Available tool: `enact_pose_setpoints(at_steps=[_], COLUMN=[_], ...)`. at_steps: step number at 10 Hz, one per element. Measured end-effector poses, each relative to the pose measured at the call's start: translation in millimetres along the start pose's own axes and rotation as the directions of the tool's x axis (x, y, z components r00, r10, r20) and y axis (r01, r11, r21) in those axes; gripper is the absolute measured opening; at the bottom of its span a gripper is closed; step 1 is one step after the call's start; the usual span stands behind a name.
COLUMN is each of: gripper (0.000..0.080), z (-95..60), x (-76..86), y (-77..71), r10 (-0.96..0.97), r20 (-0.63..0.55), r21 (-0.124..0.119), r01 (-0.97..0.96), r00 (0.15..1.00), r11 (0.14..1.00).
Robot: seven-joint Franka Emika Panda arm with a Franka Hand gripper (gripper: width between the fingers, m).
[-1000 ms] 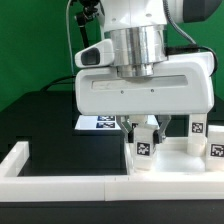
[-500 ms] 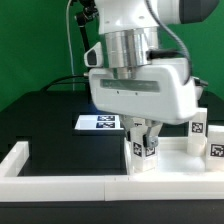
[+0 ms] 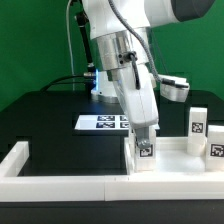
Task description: Assemble square table
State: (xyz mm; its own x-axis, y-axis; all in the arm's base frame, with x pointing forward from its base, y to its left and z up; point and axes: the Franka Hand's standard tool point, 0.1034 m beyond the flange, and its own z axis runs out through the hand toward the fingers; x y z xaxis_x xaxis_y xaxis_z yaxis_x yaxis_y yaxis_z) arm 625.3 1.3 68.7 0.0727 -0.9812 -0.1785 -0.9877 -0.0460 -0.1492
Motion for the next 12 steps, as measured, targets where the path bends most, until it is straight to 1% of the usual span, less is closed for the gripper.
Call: enact_pose_setpoints(at_steps=[1, 2, 3, 4, 5, 7, 8, 9, 10, 11, 12], gripper=[0.0297, 0.0491, 0.0596, 0.0596, 0.064, 0.0647, 0.0649, 0.0649, 0.0649, 0.0621, 0.0621], z=[0.2, -0.7, -1.2, -1.0, -0.7, -0.1, -0.6, -1.7, -2.3, -1.5, -1.0], x=[-0.4, -1.6, -1.8, -1.9, -1.2, -0.7, -2.8, -10.3, -11.4, -10.7, -10.8], y=[-0.2, -2.3, -4.3, -4.1, -3.9, -3.4, -4.1, -6.1, -6.6, -6.0, -5.8], r10=[-0.039, -0.244, -0.438, -0.554, -0.587, -0.702, -0.797, -0.93, -0.967, -0.953, -0.95], r20=[-0.004, -0.025, -0.04, -0.038, -0.037, -0.03, -0.029, -0.014, 0.011, 0.005, 0.005], r21=[-0.002, -0.016, -0.026, -0.036, -0.038, -0.044, -0.067, -0.116, -0.12, -0.117, -0.117], r01=[0.039, 0.243, 0.437, 0.553, 0.586, 0.701, 0.795, 0.923, 0.961, 0.947, 0.943], r00=[0.999, 0.97, 0.898, 0.832, 0.809, 0.712, 0.603, 0.368, 0.253, 0.303, 0.313], r11=[0.999, 0.97, 0.899, 0.833, 0.81, 0.712, 0.604, 0.367, 0.25, 0.301, 0.31])
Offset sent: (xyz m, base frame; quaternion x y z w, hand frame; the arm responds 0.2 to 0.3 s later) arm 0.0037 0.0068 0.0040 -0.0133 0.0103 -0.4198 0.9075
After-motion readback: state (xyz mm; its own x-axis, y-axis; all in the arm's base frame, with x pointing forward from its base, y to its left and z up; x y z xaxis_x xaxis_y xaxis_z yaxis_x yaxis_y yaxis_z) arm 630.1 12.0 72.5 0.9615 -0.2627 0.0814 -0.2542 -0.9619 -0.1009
